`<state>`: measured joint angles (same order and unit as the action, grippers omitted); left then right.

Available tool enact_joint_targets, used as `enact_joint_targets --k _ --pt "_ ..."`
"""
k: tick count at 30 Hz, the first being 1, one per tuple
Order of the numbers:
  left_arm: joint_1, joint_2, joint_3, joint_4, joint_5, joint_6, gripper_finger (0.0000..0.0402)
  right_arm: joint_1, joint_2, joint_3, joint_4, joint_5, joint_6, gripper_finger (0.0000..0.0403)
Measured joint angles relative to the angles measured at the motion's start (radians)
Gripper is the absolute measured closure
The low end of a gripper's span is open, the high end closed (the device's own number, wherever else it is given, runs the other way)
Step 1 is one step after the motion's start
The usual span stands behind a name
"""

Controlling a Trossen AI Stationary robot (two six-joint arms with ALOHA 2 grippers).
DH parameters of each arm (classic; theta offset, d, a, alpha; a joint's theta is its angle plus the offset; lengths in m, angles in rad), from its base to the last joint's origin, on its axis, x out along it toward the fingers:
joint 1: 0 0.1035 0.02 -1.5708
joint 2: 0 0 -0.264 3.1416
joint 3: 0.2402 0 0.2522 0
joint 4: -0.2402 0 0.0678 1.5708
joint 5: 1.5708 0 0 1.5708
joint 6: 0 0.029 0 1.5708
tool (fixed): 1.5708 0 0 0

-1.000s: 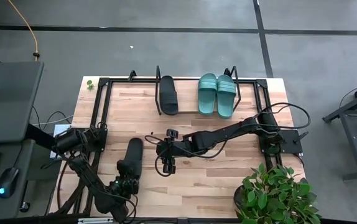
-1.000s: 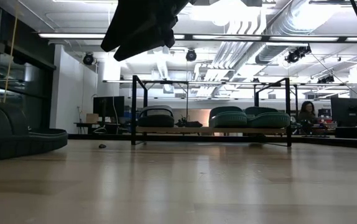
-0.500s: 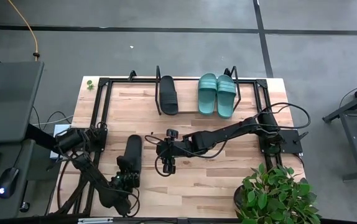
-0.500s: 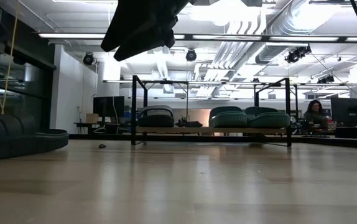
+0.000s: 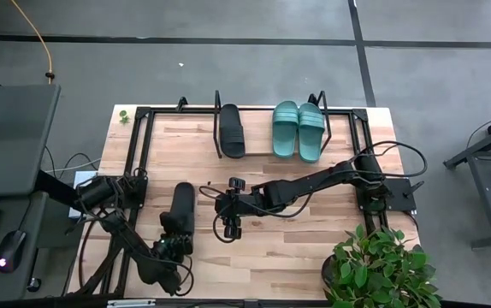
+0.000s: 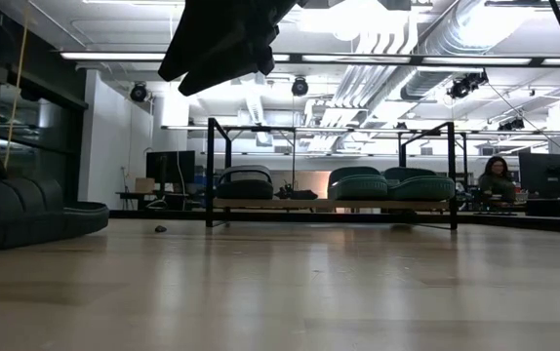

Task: Pick and place slides into the shelf
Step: Put the black slide on the shelf

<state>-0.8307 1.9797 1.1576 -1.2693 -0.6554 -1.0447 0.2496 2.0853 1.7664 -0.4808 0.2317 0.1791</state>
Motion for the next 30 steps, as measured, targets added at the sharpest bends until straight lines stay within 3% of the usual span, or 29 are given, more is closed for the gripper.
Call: enact_joint_targets --k 9,19,26,30 --pt "0.0 0.0 0.001 -0.004 0.026 0.015 0.039 0.0 0.0 0.0 0.0 0.0 0.004 0.0212" --pt "0.0 0.001 0.0 -0.159 0.036 -0.052 0.0394 0.001 -0.049 0.0 -0.082 0.011 0.056 0.0212" --pt "0.0 0.001 0.022 -0.304 0.005 -0.108 0.0388 0.048 -0.104 0.0 -0.194 0.232 0.085 0.0212" --pt "0.001 -0.01 0.026 -0.302 -0.051 -0.078 0.0395 0.074 -0.12 0.0 -0.221 0.323 0.082 0.0212"
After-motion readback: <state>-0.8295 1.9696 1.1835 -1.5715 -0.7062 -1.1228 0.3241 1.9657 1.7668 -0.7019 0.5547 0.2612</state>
